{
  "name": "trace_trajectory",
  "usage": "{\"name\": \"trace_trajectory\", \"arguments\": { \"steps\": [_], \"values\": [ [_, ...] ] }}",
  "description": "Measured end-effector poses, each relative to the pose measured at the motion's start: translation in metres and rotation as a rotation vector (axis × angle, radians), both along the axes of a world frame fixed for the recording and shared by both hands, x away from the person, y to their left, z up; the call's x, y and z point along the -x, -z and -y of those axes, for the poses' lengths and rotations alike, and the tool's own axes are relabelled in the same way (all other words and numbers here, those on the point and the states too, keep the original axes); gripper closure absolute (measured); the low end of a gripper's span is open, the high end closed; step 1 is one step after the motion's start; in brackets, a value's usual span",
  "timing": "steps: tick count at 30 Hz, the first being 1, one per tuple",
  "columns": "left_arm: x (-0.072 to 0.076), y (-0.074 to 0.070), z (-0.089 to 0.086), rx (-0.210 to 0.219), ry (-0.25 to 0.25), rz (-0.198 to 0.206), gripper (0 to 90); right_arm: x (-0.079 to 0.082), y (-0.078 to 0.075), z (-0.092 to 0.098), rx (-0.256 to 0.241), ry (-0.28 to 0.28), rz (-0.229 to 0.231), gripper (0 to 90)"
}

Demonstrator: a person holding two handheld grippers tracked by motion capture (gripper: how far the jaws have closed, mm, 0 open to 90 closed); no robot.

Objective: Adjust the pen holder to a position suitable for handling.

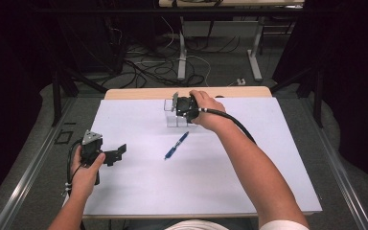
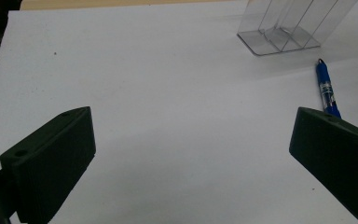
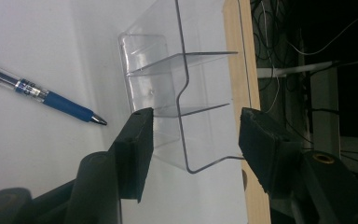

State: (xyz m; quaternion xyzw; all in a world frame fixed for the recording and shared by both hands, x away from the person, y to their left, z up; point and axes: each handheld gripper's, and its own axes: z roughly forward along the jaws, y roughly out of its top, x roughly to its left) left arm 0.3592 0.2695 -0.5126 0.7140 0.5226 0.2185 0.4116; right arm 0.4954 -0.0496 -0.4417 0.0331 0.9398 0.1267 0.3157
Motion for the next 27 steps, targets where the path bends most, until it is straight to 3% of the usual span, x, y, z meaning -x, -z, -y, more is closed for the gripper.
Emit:
{"name": "trace_trajectory", "arguments": {
  "steps": [7, 8, 10, 13, 20, 25, 27],
  "values": [
    [0.000, 0.001, 0.000, 0.001, 0.001, -0.006, 0.1, -0.004, 0.007, -0.006, 0.015, -0.015, -0.001, 43.5],
    [0.000, 0.001, 0.000, 0.001, 0.001, -0.006, 0.1, -0.005, 0.010, -0.007, -0.003, -0.032, -0.001, 43.6],
    [0.000, 0.001, -0.001, 0.002, 0.002, -0.006, 0.1, -0.006, 0.011, -0.009, 0.015, -0.032, -0.002, 43.8],
    [0.000, 0.001, -0.001, 0.004, 0.001, -0.005, 0.1, -0.008, 0.016, -0.011, -0.011, -0.041, -0.017, 44.2],
    [0.000, 0.001, -0.001, 0.007, 0.004, -0.007, 0.1, -0.013, 0.022, -0.017, 0.002, -0.034, -0.034, 43.9],
    [0.001, 0.001, -0.001, 0.011, 0.002, -0.005, 0.1, -0.016, 0.028, -0.020, -0.026, -0.044, -0.045, 41.8],
    [0.001, 0.001, -0.001, 0.011, 0.002, -0.005, 0.1, -0.016, 0.029, -0.020, -0.004, -0.039, -0.059, 41.4]
  ]
}}
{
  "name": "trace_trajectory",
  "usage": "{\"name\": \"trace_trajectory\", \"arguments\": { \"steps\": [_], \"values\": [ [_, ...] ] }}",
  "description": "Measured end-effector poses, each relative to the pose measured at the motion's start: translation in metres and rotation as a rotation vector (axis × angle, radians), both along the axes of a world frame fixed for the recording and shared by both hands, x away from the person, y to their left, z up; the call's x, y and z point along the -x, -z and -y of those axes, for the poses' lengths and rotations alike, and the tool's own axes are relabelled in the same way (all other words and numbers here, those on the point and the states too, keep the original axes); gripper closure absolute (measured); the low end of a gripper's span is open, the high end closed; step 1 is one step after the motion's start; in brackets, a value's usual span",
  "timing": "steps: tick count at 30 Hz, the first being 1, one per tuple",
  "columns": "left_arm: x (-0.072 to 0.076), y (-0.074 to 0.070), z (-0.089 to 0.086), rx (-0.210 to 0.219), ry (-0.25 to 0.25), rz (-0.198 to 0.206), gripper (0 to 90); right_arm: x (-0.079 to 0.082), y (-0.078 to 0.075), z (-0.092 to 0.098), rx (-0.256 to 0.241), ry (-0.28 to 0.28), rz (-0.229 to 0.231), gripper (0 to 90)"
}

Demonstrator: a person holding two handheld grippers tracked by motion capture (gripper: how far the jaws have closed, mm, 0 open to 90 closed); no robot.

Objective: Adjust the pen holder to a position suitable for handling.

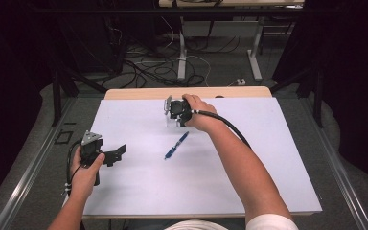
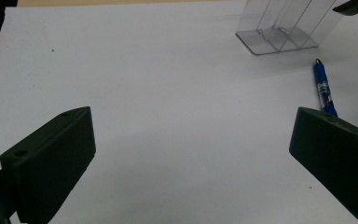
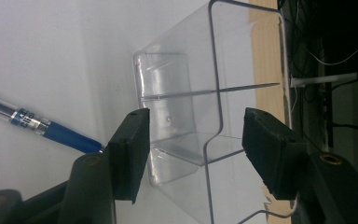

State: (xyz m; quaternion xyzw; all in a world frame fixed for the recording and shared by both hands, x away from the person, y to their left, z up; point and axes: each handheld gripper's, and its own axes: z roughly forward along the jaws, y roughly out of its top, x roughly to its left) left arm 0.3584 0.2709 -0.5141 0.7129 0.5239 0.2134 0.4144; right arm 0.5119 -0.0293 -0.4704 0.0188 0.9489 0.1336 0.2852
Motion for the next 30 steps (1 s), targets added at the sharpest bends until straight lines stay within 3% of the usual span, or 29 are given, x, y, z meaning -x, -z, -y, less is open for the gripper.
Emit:
{"name": "trace_trajectory", "arguments": {
  "steps": [16, 19, 26, 30],
  "values": [
    [0.0001, 0.0007, -0.0007, -0.004, -0.001, -0.004, 0.1, -0.0006, 0.0078, -0.0028, -0.011, -0.019, -0.041, 43.1],
    [0.0000, 0.0008, -0.0009, -0.004, -0.002, -0.004, 0.1, 0.0003, 0.0081, -0.0033, 0.007, -0.020, -0.047, 44.5],
    [0.0003, 0.0005, -0.0011, -0.005, -0.004, -0.006, 0.1, 0.0011, 0.0062, -0.0041, 0.014, -0.009, -0.049, 49.9],
    [0.0001, 0.0008, -0.0010, -0.004, -0.004, -0.004, 0.1, 0.0017, 0.0047, -0.0036, 0.008, -0.014, -0.044, 57.9]
  ]
}}
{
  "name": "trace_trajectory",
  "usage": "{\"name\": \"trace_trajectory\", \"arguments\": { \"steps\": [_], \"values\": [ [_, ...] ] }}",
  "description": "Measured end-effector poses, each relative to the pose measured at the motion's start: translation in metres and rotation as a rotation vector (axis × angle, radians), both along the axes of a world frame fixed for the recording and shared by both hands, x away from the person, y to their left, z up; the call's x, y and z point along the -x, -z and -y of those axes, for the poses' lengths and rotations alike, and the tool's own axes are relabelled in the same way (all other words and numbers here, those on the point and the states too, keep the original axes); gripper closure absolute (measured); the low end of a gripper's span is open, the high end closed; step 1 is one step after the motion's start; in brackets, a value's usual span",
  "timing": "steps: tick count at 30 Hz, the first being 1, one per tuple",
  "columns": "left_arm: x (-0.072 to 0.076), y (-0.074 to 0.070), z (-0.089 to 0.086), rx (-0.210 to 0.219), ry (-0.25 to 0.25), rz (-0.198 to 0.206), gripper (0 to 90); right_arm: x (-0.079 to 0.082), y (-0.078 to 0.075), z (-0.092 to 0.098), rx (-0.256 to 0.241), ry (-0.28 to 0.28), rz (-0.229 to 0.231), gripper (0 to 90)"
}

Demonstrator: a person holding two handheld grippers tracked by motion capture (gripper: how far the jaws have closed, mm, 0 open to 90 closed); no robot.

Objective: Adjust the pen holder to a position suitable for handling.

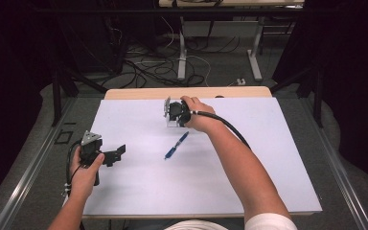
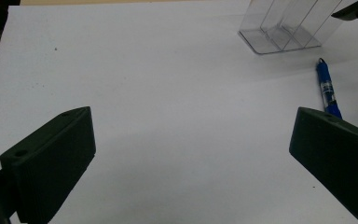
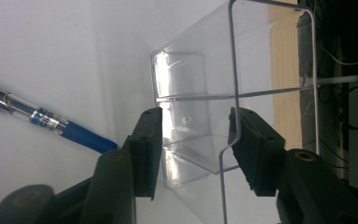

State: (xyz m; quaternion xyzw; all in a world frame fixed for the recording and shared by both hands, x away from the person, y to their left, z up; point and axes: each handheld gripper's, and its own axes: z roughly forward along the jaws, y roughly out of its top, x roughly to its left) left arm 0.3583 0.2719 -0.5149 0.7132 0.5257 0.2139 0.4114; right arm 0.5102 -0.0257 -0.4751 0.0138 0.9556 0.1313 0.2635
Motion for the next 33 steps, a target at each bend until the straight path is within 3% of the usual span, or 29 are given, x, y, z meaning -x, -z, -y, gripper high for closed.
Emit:
{"name": "trace_trajectory", "arguments": {
  "steps": [4, 11, 25, 28, 29, 30, 33],
  "values": [
    [0.0000, 0.0003, 0.0002, 0.001, -0.002, 0.000, 0.1, 0.0014, -0.0013, -0.0003, 0.004, -0.003, 0.018, 65.9],
    [-0.0001, 0.0006, 0.0004, 0.002, -0.003, 0.000, 0.1, 0.0032, -0.0064, -0.0008, 0.037, -0.013, 0.007, 83.5],
    [-0.0002, 0.0008, -0.0003, 0.002, -0.005, -0.002, 0.1, 0.0052, -0.0077, -0.0002, 0.043, -0.046, -0.030, 86.4],
    [-0.0002, 0.0008, -0.0008, -0.001, -0.004, -0.004, 0.1, 0.0071, -0.0073, -0.0009, 0.065, -0.051, -0.027, 87.7],
    [-0.0002, 0.0008, -0.0009, -0.001, -0.005, -0.004, 0.1, 0.0071, -0.0040, -0.0008, 0.045, -0.064, 0.001, 88.3],
    [-0.0002, 0.0008, -0.0009, -0.001, -0.005, -0.004, 0.1, 0.0083, -0.0060, -0.0016, 0.085, -0.055, -0.014, 88.8],
    [-0.0002, 0.0009, -0.0013, -0.003, -0.006, -0.004, 0.1, 0.0085, -0.0062, -0.0020, 0.072, -0.068, 0.019, 89.1]
  ]
}}
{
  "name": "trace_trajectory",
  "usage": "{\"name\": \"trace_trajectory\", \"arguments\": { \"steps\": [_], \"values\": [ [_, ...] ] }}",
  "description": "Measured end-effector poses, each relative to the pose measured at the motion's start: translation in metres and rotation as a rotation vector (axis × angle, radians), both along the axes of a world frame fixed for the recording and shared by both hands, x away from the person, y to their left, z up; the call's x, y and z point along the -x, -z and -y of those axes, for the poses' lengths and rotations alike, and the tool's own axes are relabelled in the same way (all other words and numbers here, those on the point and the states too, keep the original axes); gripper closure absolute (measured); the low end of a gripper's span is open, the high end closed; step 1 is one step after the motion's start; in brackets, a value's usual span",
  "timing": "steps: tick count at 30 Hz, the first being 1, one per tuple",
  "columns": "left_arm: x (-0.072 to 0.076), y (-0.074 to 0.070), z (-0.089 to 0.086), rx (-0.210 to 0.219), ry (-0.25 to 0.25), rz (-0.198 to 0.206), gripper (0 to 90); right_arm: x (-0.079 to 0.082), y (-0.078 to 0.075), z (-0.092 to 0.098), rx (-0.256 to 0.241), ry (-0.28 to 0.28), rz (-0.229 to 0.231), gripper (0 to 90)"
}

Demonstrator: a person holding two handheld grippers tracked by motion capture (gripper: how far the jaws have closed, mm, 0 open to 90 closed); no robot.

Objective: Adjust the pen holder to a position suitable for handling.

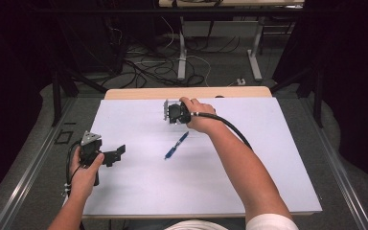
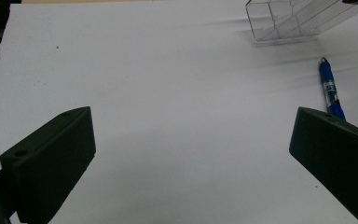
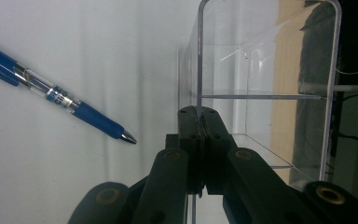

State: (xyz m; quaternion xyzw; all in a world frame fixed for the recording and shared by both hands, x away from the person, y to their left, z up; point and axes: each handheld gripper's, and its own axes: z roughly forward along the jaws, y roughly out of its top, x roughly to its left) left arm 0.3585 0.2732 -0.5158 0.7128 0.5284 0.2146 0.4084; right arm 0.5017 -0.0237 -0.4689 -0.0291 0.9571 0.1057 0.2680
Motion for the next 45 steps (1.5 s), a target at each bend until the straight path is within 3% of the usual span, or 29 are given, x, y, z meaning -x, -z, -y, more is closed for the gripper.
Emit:
{"name": "trace_trajectory", "arguments": {
  "steps": [14, 23, 33, 35, 38, 40, 43, 45],
  "values": [
    [0.000, 0.000, 0.000, -0.002, -0.003, 0.001, 0.1, 0.018, -0.017, 0.004, -0.013, -0.016, 0.026, 88.9],
    [0.000, 0.000, 0.000, -0.005, -0.006, 0.001, 0.1, 0.038, -0.031, 0.015, -0.019, -0.006, 0.007, 88.7],
    [0.000, 0.000, -0.001, -0.005, -0.015, 0.001, 0.1, 0.068, -0.040, 0.025, 0.002, 0.008, -0.035, 88.6],
    [0.000, 0.000, -0.001, -0.005, -0.015, -0.001, 0.1, 0.071, -0.039, 0.027, -0.017, 0.003, -0.042, 88.7],
    [-0.001, 0.001, -0.001, -0.006, -0.016, -0.001, 0.1, 0.084, -0.039, 0.029, 0.000, 0.012, -0.085, 88.7],
    [-0.001, 0.001, -0.001, -0.006, -0.019, -0.003, 0.1, 0.089, -0.035, 0.031, -0.010, 0.002, -0.091, 88.7],
    [-0.001, 0.001, -0.001, -0.009, -0.019, -0.005, 0.1, 0.096, -0.032, 0.032, 0.017, 0.005, -0.119, 88.6],
    [0.000, 0.001, -0.001, -0.010, -0.020, -0.006, 0.1, 0.099, -0.030, 0.034, 0.004, -0.008, -0.138, 88.7]
  ]
}}
